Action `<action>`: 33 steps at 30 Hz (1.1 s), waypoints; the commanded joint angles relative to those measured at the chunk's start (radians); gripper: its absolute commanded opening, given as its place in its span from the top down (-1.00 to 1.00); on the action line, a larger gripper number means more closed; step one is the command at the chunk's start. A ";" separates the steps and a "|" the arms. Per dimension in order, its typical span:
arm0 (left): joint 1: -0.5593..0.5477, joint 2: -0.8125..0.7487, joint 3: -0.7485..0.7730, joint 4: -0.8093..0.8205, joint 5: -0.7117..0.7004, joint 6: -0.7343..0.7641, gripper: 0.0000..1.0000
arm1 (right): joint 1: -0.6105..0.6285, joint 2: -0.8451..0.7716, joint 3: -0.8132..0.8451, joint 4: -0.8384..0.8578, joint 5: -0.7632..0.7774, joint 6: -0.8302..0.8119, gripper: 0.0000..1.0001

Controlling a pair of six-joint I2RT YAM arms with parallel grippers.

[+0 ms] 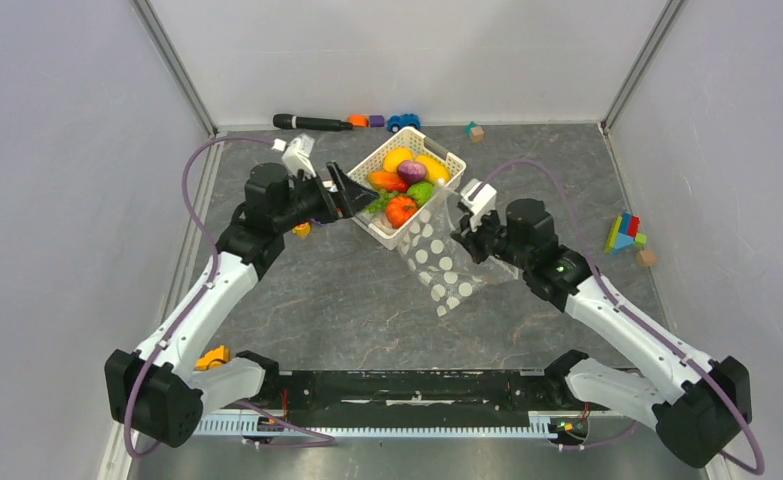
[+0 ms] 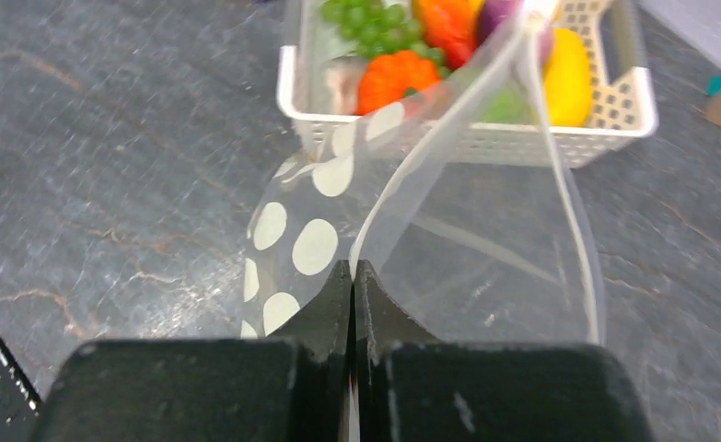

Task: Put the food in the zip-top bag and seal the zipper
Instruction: Open the zipper of the food storage bag at the center of the board.

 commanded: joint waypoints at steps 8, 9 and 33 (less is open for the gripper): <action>-0.335 0.098 0.114 0.050 -0.179 -0.158 -0.99 | 0.225 0.092 0.053 0.173 0.044 0.002 1.00; -0.350 0.105 0.119 0.051 -0.200 -0.170 -0.99 | 0.236 0.098 0.054 0.188 0.061 0.019 1.00; -0.433 0.221 0.180 -0.090 -0.378 -0.196 0.12 | 0.370 0.159 0.048 0.325 0.155 0.030 0.99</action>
